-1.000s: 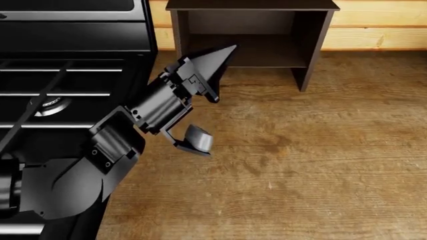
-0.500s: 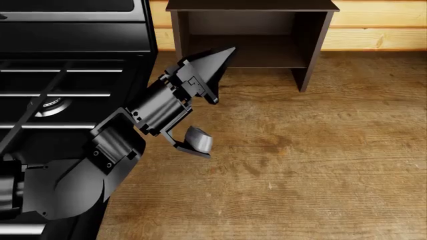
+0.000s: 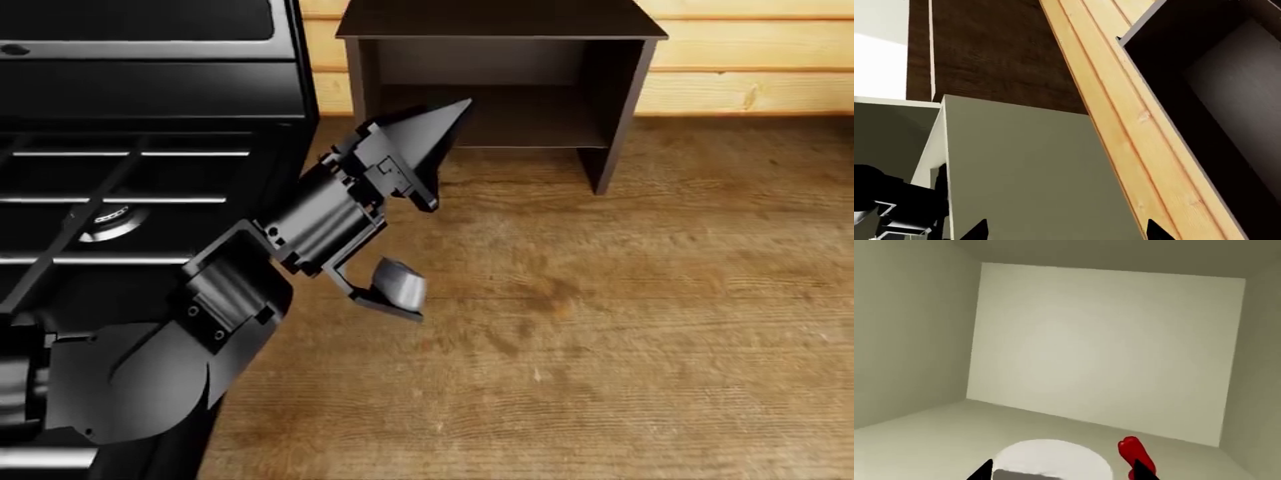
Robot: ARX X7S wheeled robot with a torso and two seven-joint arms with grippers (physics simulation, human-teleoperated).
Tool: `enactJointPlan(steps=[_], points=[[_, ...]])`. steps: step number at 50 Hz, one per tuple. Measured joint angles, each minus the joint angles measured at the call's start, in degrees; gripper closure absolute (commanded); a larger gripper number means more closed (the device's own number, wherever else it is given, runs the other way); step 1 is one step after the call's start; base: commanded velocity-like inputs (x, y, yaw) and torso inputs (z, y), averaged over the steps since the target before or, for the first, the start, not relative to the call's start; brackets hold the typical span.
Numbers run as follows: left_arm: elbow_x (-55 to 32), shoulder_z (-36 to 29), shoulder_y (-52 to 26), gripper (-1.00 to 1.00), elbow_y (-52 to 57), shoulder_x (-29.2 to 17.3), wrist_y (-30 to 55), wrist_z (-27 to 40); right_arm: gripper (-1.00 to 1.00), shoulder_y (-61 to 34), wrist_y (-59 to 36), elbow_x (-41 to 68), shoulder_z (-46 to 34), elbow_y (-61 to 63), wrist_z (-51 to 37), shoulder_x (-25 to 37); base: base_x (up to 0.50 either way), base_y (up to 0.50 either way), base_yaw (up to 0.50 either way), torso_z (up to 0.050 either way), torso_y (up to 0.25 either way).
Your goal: A wet mug is on the counter and needs to be dried. Pick it up and place it upside down in the open cabinet.
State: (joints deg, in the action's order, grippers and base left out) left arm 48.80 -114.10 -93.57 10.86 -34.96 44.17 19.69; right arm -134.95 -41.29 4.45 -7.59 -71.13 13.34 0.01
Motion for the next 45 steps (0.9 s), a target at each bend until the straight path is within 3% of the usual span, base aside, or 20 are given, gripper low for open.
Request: enactJointPlan(steps=[24,30,38,45], points=[[0.3,0.7,0.0,-1.0,0.6,-0.2,0.1,-0.9,-1.0,0.0,-0.4,-1.9,0.5,-2.4,2.6,0.0,0.0,0.0,0.0,-0.015,0.249],[0.4,0.8,0.1,-1.0,0.8,-0.2,0.0,-0.9,-1.0,0.0,-2.1,-4.3,1.2,-0.1,4.9,0.0,0.0,0.0,0.0,0.0,0.012],[0.7,1.1,0.1,-1.0,1.2,-0.3,0.1,-1.1,-1.0,0.0,-8.6,-9.4,3.0,8.4,11.7,0.1,0.0,0.0,0.0,0.0,0.0],[0.9,1.3,0.0,-1.0,1.4,-0.2,0.4,-1.7,-1.0,0.0,-19.2,-18.2,3.1,20.7,23.6,0.7,0.0,0.0,0.0,0.0,0.0]])
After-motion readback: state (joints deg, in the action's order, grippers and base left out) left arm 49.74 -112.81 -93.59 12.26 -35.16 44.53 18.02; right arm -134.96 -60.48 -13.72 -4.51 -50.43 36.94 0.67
